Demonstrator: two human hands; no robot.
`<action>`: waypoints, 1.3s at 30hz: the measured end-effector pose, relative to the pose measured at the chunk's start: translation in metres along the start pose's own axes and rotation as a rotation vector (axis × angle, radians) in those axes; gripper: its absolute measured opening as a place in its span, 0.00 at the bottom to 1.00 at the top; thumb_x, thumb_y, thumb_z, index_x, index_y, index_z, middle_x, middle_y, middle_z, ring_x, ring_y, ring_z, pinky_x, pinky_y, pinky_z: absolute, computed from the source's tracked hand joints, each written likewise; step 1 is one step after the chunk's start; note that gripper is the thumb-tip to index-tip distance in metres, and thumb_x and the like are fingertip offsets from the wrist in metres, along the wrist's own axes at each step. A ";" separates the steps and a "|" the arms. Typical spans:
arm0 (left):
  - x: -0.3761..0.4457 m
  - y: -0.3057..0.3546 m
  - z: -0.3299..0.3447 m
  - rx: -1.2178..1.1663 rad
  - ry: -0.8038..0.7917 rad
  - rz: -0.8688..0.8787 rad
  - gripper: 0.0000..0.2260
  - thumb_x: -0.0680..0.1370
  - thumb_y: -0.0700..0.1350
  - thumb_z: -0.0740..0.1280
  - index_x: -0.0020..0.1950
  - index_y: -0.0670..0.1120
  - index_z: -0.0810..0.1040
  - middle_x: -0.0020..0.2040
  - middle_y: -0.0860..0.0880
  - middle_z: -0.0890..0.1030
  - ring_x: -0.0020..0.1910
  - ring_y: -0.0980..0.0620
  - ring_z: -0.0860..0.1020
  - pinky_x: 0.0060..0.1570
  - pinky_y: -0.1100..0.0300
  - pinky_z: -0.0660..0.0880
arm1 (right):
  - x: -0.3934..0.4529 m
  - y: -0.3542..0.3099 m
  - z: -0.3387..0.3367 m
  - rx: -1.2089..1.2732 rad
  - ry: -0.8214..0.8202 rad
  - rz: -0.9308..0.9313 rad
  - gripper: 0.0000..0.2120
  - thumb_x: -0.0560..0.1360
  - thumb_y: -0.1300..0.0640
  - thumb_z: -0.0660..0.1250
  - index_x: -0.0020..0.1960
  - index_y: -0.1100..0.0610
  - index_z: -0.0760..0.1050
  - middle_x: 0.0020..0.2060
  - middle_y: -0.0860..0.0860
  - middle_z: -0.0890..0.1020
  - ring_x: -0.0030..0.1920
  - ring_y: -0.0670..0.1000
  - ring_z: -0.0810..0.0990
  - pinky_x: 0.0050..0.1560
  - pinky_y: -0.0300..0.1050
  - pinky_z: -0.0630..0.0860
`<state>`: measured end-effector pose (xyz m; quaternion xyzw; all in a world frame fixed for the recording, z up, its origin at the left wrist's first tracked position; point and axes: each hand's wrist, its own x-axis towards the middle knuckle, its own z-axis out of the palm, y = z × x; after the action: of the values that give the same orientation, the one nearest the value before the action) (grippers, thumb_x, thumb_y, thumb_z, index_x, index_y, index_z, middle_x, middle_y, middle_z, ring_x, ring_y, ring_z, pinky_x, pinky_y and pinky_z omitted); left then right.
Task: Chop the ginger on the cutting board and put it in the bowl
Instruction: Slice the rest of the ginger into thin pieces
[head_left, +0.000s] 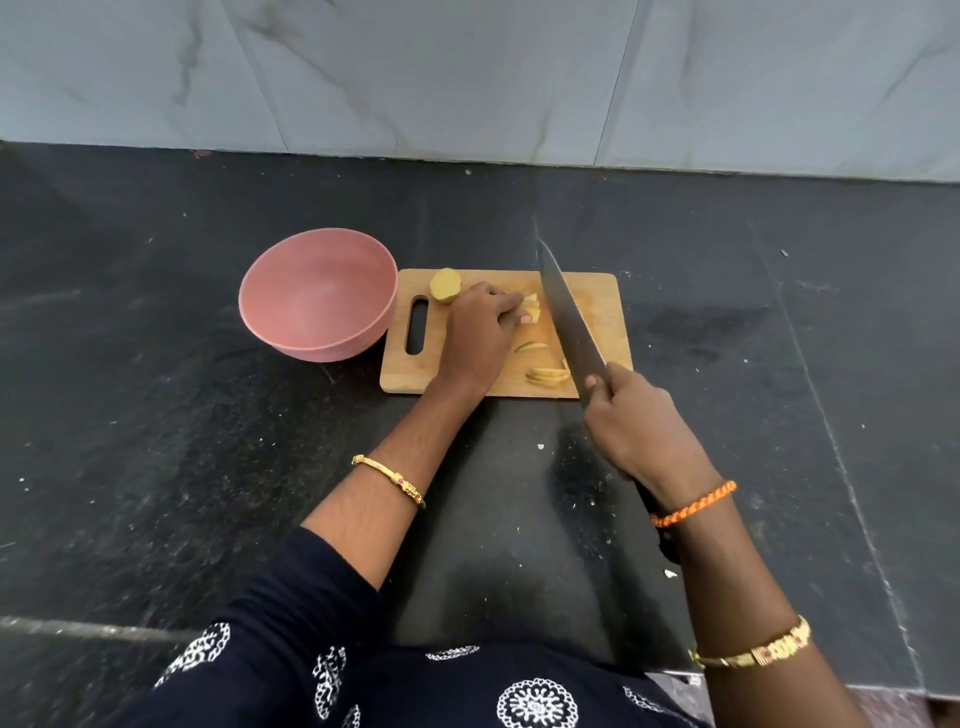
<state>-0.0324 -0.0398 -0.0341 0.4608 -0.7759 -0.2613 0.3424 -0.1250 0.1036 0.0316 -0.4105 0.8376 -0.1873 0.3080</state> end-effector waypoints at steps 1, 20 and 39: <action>0.000 0.000 0.000 0.000 -0.008 0.004 0.12 0.76 0.39 0.68 0.59 0.40 0.79 0.49 0.44 0.81 0.48 0.52 0.76 0.49 0.64 0.73 | 0.004 -0.002 0.001 0.016 0.023 -0.019 0.13 0.81 0.51 0.52 0.54 0.58 0.71 0.49 0.60 0.78 0.49 0.62 0.78 0.52 0.57 0.77; -0.002 -0.005 0.002 0.005 -0.014 0.035 0.12 0.77 0.38 0.65 0.60 0.38 0.78 0.49 0.43 0.79 0.50 0.50 0.73 0.49 0.63 0.69 | 0.034 -0.018 0.016 -0.008 0.011 -0.062 0.13 0.82 0.53 0.52 0.57 0.58 0.71 0.47 0.57 0.78 0.47 0.56 0.77 0.47 0.50 0.75; -0.005 -0.003 -0.002 -0.020 0.013 0.054 0.10 0.78 0.40 0.65 0.57 0.38 0.79 0.45 0.44 0.78 0.44 0.55 0.73 0.44 0.70 0.70 | 0.006 -0.017 -0.009 0.000 -0.106 -0.004 0.11 0.81 0.52 0.52 0.52 0.57 0.69 0.43 0.57 0.76 0.34 0.52 0.74 0.33 0.46 0.75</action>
<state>-0.0280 -0.0370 -0.0367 0.4380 -0.7832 -0.2567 0.3590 -0.1240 0.0895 0.0464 -0.4215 0.8193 -0.1657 0.3516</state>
